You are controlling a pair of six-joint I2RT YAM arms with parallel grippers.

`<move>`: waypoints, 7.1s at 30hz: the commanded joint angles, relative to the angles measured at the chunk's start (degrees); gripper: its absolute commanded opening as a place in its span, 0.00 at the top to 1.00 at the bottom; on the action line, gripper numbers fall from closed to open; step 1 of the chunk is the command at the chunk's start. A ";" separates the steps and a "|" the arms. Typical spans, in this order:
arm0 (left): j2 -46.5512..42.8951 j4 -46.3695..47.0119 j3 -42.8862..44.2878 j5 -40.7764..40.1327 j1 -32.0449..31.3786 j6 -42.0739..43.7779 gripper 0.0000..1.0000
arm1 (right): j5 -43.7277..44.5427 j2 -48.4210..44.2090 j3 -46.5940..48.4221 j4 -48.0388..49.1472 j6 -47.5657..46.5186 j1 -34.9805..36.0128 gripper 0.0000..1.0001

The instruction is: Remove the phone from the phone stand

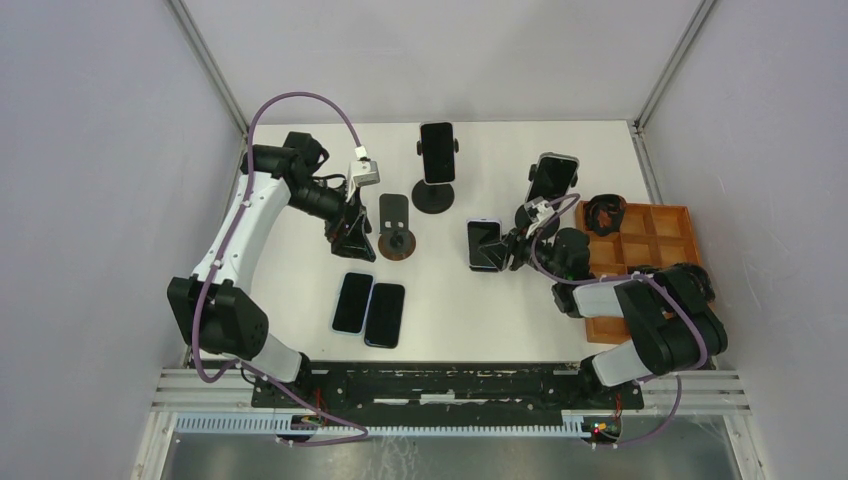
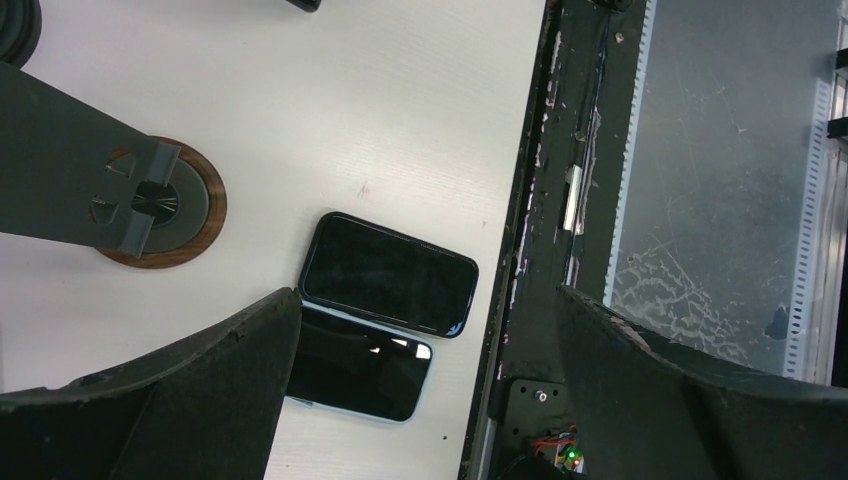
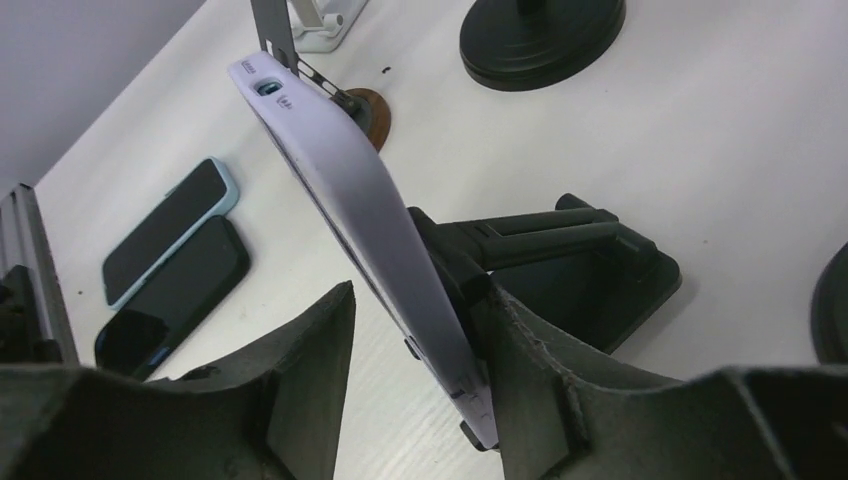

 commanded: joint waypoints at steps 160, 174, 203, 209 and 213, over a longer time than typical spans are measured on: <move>-15.77 -0.52 -4.86 6.02 -9.60 34.53 0.98 | 34.89 -15.40 9.40 -18.03 19.62 33.56 0.02; -16.19 1.79 -4.70 6.21 -9.64 33.51 0.98 | 9.31 -12.54 13.32 12.09 27.94 39.64 0.21; -15.24 8.62 -6.90 2.05 -9.60 30.66 0.00 | -3.91 -7.37 10.12 18.46 30.88 30.40 1.00; -15.68 12.91 -6.94 -1.91 -9.60 26.95 0.00 | -9.70 -11.83 8.53 -3.74 7.09 19.36 1.00; -15.80 15.28 -6.82 -3.56 -9.53 23.71 0.00 | -12.16 -7.13 12.36 -10.53 -2.64 16.41 1.00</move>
